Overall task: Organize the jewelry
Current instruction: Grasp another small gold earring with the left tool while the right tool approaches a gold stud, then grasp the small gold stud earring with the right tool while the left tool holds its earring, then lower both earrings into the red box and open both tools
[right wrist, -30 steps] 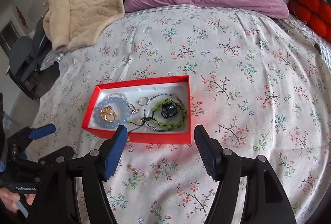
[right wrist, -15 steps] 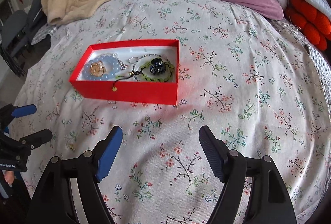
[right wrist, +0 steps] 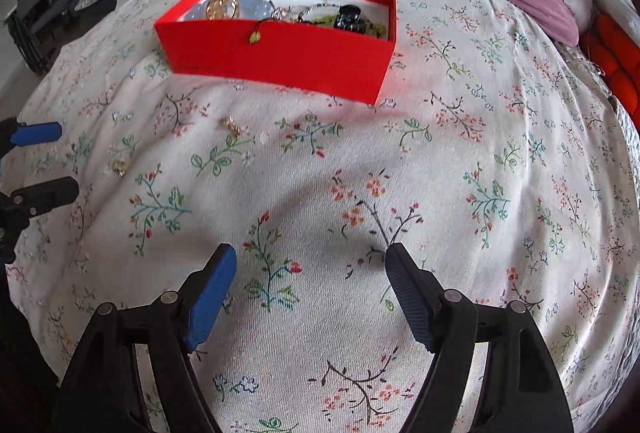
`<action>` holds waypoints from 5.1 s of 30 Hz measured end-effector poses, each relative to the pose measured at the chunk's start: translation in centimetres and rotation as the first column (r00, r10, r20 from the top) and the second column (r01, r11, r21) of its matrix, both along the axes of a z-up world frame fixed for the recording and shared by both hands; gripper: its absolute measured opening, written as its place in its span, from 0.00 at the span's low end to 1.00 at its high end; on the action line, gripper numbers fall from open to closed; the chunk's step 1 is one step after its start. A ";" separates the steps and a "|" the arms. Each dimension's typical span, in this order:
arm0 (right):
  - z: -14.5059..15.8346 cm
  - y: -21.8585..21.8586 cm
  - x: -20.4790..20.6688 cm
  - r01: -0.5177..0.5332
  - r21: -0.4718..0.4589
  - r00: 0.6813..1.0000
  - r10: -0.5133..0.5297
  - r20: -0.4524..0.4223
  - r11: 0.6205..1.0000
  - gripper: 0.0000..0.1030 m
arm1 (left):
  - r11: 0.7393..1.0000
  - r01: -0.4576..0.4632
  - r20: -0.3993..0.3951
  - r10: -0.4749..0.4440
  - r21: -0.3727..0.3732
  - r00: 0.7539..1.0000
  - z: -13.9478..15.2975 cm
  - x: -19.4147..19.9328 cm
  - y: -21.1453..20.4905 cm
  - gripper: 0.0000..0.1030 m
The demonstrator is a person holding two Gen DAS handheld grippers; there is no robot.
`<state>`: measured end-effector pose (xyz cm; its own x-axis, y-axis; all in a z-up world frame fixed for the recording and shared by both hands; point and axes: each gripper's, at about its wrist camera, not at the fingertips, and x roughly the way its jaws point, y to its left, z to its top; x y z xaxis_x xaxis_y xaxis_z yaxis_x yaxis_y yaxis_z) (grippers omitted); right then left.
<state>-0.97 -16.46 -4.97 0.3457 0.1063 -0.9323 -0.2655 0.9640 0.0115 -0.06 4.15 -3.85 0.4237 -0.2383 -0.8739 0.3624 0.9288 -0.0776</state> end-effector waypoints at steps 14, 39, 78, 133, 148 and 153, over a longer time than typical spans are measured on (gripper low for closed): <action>-1.8 -1.8 -1.2 0.015 0.012 1.000 -0.016 0.020 1.000 1.00 | 0.985 0.175 0.062 -0.174 -0.003 0.983 -1.4 -2.4 -1.2 0.95; -1.9 -1.8 -0.4 0.038 -0.002 0.999 -0.038 0.021 0.999 1.00 | 0.976 0.216 0.094 -0.212 -0.039 0.973 -1.6 -0.8 -4.5 0.36; -0.4 4.1 4.6 0.004 0.061 0.998 -0.007 0.056 0.998 0.78 | 0.984 0.176 0.103 -0.174 -0.020 0.979 -0.5 -0.3 -2.8 0.05; 2.8 4.9 2.9 -0.151 0.099 0.985 0.141 0.097 0.984 0.06 | 0.996 0.091 0.120 -0.088 -0.020 0.989 2.0 1.7 -2.8 0.05; 7.0 3.1 4.1 -0.054 0.124 0.985 0.033 0.167 0.991 0.06 | 0.996 0.054 0.187 -0.041 -0.066 0.982 5.9 4.2 -4.5 0.05; 8.2 2.0 4.9 -0.005 0.144 0.982 -0.022 0.185 0.990 0.06 | 0.995 0.032 0.200 -0.013 -0.094 0.980 6.9 5.4 -5.4 0.05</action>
<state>3.92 -14.44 3.18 0.5128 0.2304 -0.8270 -0.2678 0.9582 0.1009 5.33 -1.22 3.05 0.5799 -0.3288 -0.7454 0.4004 0.9118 -0.0907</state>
